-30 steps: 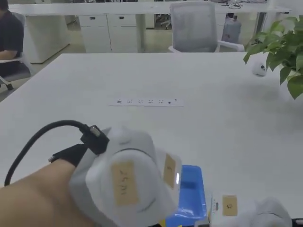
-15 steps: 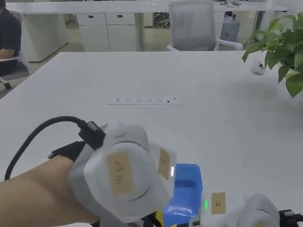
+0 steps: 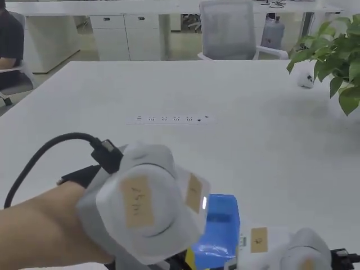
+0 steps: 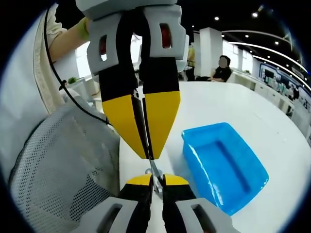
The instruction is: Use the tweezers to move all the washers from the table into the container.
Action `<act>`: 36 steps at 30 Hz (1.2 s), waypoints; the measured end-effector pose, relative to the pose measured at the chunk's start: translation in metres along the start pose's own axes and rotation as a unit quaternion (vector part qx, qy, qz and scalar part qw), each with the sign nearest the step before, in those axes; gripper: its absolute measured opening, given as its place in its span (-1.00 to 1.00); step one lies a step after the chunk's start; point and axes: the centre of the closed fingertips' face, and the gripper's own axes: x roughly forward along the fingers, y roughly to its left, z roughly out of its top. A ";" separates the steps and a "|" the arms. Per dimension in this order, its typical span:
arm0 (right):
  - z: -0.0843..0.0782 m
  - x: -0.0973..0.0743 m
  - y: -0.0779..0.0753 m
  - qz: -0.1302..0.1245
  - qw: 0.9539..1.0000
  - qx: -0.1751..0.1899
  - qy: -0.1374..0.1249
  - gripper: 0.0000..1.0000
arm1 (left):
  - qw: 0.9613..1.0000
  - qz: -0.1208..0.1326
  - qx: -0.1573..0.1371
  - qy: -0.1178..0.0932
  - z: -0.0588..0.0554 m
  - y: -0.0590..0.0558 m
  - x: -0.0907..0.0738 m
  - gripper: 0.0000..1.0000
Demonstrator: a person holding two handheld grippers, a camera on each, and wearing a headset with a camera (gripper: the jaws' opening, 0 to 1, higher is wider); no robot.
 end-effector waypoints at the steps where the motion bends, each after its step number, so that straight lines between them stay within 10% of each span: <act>1: 0.000 0.000 0.000 0.000 1.000 0.003 0.000 -0.93 | 1.000 -0.001 0.001 0.001 0.000 0.000 0.000 -1.00; 11: -0.002 -0.001 -0.003 -0.013 1.000 0.004 -0.003 -0.95 | 0.999 0.029 -0.024 -0.032 0.006 0.005 0.000 -1.00; 19: -0.002 -0.003 -0.008 -0.033 0.998 0.038 -0.031 -0.96 | 0.984 0.082 -0.117 -0.109 0.003 0.014 -0.013 -0.63; 24: -0.002 -0.004 -0.012 -0.039 0.996 0.063 -0.047 -0.96 | 0.947 0.143 -0.208 -0.198 -0.001 0.017 -0.029 -0.46; 31: -0.002 -0.007 -0.019 -0.049 0.989 0.120 -0.077 -0.96 | 0.904 0.226 -0.275 -0.239 -0.020 0.010 -0.040 -0.01; 36: -0.002 -0.009 -0.020 -0.049 0.985 0.139 -0.090 -0.96 | 0.862 0.275 -0.323 -0.277 -0.032 0.007 -0.048 0.25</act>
